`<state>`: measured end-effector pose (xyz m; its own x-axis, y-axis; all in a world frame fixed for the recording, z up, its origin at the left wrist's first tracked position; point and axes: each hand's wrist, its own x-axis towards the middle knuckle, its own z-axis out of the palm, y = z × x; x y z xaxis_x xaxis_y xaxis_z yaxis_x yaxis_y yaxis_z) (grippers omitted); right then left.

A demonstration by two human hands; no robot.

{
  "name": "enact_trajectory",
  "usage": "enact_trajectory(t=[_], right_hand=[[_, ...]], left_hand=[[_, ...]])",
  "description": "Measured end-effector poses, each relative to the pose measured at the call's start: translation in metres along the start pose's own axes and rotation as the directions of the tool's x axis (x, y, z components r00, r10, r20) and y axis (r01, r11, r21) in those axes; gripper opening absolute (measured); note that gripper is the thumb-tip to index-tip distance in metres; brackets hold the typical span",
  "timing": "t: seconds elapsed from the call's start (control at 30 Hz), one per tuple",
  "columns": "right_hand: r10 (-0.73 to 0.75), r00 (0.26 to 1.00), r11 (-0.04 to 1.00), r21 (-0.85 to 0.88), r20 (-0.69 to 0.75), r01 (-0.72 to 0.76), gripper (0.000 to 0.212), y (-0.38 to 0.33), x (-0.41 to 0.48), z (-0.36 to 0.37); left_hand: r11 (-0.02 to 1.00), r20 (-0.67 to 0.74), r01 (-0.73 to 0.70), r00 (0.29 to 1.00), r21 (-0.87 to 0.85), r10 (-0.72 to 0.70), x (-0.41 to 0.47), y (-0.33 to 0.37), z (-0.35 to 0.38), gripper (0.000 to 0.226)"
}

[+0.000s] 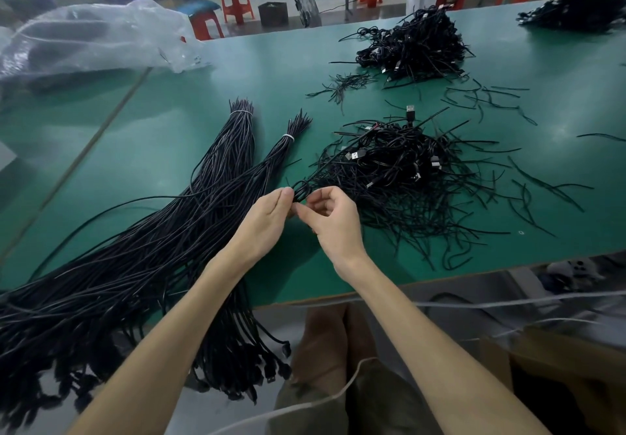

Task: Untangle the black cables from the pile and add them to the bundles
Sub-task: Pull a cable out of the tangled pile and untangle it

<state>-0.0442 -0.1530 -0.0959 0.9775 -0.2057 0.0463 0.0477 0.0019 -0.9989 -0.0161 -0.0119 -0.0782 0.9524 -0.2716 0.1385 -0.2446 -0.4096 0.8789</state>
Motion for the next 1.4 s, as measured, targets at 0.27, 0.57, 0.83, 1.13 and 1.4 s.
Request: enact_trajectory(t=[0.27, 0.57, 0.83, 1.13, 1.4], right_hand=[[-0.022, 0.996, 0.999, 0.041, 0.09, 0.018, 0.035, -0.001, -0.003, -0.001], [-0.12, 0.959, 0.992, -0.003, 0.257, 0.125, 0.039, -0.007, -0.005, -0.002], [-0.076, 0.974, 0.991, -0.095, 0.215, 0.098, 0.042, -0.004, -0.005, 0.001], [-0.151, 0.939, 0.965, -0.162, 0.308, 0.209, 0.048, -0.009, -0.009, 0.003], [-0.313, 0.927, 0.89, -0.276, 0.208, 0.363, 0.025, -0.007, -0.012, 0.006]], left_hand=[[0.98, -0.027, 0.095, 0.995, -0.178, -0.101, -0.002, 0.002, -0.004, 0.039], [0.968, -0.012, 0.117, 0.992, -0.223, -0.123, -0.005, 0.007, -0.004, 0.057], [0.96, -0.075, 0.14, 0.984, -0.242, -0.162, -0.003, 0.009, -0.005, 0.055], [0.913, -0.082, 0.23, 0.959, -0.338, -0.272, 0.002, 0.003, -0.012, 0.063], [0.899, -0.07, 0.235, 0.958, -0.37, -0.279, 0.003, 0.001, -0.011, 0.066]])
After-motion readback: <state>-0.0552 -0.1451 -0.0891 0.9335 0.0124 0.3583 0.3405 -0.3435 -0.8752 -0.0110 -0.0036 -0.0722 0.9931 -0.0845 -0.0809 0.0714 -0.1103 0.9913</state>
